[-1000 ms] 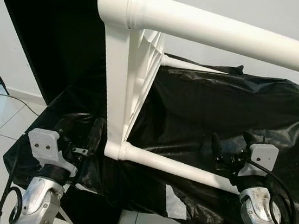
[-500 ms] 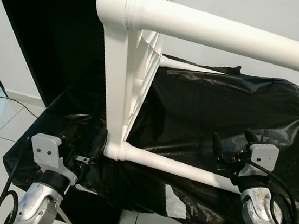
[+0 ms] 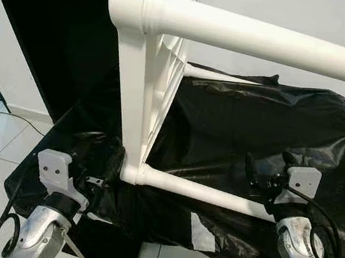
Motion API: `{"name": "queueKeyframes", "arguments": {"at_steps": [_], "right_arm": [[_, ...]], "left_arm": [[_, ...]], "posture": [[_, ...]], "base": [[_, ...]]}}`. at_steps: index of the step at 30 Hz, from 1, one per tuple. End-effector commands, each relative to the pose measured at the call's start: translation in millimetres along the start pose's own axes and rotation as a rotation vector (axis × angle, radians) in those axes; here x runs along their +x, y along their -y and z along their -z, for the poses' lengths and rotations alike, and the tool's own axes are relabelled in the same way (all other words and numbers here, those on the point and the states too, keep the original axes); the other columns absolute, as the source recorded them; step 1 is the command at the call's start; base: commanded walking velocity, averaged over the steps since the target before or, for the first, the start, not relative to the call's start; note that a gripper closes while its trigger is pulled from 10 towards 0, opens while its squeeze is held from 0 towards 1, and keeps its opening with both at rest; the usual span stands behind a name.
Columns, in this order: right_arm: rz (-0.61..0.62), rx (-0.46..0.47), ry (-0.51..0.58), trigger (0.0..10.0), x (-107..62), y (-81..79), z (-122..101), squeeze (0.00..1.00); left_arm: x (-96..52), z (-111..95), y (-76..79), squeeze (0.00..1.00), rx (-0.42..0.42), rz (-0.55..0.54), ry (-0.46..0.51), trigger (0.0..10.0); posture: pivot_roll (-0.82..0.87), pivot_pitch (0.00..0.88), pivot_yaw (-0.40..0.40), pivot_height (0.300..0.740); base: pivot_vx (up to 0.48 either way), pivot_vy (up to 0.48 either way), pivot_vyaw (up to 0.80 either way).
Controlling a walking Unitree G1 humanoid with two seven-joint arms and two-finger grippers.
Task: Building children table
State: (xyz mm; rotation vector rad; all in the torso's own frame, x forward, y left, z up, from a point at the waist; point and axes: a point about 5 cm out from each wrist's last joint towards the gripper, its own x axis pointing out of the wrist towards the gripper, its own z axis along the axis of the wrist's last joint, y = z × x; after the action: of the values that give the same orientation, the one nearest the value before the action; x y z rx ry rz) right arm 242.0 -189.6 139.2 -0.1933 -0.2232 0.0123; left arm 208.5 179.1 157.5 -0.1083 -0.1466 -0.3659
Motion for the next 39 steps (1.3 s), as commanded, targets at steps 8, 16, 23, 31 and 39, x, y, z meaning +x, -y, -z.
{"name": "queueKeyframes", "arguments": {"at_steps": [8, 16, 23, 31, 39], "right_arm": [[0.016, 0.002, 0.007, 10.0, -2.4, -0.5, -1.4, 0.0], [0.015, -0.001, 0.005, 10.0, -2.5, 0.6, -0.9, 0.0], [0.009, 0.0, 0.003, 10.0, -3.2, -0.8, 0.0, 0.0], [0.007, 0.001, 0.001, 10.0, -3.6, -1.1, 0.6, 0.0], [0.015, 0.01, -0.017, 10.0, -6.4, -0.8, 4.6, 0.0]], "left_arm": [[2.1, 1.9, 3.8, 0.0, -0.002, 0.093, -0.019, 10.0], [3.2, 3.0, 3.7, 0.0, -0.007, 0.09, -0.035, 10.0], [3.1, 4.5, 3.4, 0.0, -0.016, 0.091, -0.05, 10.0], [3.7, 5.0, 3.0, 0.0, -0.015, 0.091, -0.057, 10.0], [3.8, 5.6, 2.7, 0.0, -0.015, 0.092, -0.063, 10.0]], "posture": [[0.1, 0.0, 0.005, 0.74], [0.1, 0.0, 0.002, 0.74], [0.1, 0.0, 0.0, 0.74], [0.1, 0.0, 0.002, 0.74], [0.1, 0.0, 0.003, 0.74]], "base": [[0.0, 0.0, 0.0], [0.0, 0.0, 0.0], [0.0, 0.0, 0.0], [-0.064, 0.0, 0.0], [-0.253, 0.0, 0.0]]}}
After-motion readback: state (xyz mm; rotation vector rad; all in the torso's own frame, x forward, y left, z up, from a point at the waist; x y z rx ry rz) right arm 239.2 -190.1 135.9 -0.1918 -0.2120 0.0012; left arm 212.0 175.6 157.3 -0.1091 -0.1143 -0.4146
